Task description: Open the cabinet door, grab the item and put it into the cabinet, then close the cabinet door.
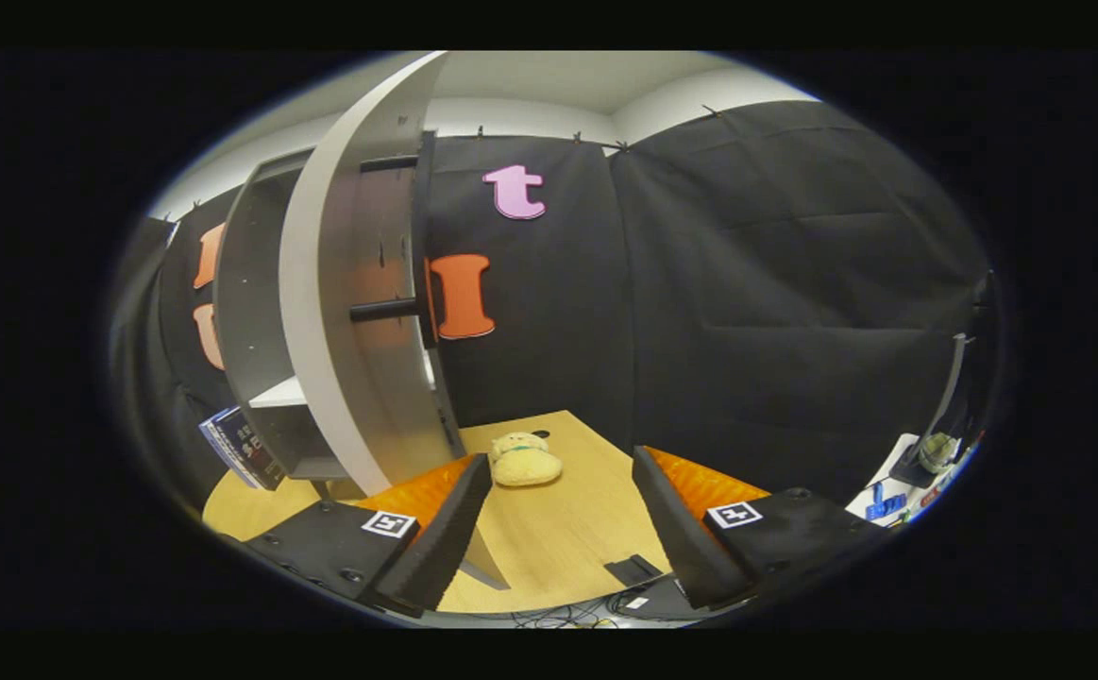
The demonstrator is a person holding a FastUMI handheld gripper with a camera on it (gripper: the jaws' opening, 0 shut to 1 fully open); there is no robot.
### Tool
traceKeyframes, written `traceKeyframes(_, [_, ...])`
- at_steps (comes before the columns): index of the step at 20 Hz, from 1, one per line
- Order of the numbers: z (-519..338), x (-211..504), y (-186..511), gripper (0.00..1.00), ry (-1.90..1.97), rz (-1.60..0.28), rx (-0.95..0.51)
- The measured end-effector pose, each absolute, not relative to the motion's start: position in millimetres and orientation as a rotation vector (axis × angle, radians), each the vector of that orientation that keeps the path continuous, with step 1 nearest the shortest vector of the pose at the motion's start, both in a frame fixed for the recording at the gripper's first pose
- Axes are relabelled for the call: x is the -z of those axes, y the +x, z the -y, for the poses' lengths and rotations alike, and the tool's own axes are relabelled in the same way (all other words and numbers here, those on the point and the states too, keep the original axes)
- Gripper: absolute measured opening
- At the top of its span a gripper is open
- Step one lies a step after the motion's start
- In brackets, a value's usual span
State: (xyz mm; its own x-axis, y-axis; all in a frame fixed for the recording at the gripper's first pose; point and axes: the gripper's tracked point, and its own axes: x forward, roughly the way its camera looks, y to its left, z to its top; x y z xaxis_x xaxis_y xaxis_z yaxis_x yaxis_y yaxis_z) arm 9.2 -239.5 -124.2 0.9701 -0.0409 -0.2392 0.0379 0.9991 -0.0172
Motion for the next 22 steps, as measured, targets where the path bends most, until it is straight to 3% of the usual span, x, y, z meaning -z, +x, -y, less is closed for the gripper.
traceKeyframes(12, [71.4, 151.8, 1.8, 0.97, -0.031, -0.293, -0.234])
traceKeyframes(22, [-78.1, 195.4, 63.0, 0.97, -0.119, -0.327, -0.371])
